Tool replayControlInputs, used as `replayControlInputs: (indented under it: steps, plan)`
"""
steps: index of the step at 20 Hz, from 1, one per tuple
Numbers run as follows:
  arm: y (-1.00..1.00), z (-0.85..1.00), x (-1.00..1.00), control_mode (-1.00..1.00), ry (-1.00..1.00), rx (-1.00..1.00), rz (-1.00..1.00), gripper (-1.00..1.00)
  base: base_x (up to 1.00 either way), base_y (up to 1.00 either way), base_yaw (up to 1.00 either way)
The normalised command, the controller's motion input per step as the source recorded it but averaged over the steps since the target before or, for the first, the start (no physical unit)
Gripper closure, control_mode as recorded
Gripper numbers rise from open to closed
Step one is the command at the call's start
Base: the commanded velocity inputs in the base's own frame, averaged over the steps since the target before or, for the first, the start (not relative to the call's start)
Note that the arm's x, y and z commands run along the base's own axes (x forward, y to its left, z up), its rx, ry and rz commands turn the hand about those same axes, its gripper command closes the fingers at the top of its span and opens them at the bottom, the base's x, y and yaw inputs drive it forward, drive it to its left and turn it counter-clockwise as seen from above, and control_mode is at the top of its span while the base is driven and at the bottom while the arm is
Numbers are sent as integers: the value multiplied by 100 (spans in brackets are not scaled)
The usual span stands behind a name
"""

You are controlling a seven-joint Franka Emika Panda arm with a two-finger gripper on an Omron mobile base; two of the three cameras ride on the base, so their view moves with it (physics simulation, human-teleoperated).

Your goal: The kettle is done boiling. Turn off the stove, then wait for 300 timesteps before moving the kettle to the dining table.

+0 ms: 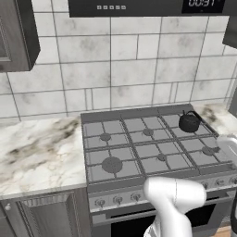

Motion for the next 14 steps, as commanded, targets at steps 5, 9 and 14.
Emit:
replayControlInputs:
  steps: [5,9,14]
  plan:
    - [-31,-20,-47,-100,0,22,-21,-100,0,0,0]
    - [-27,-26,-44,-100,0,21,-20,-100,0,0,0]
    - [-30,-34,-27,-100,0,19,-18,-100,0,0,0]
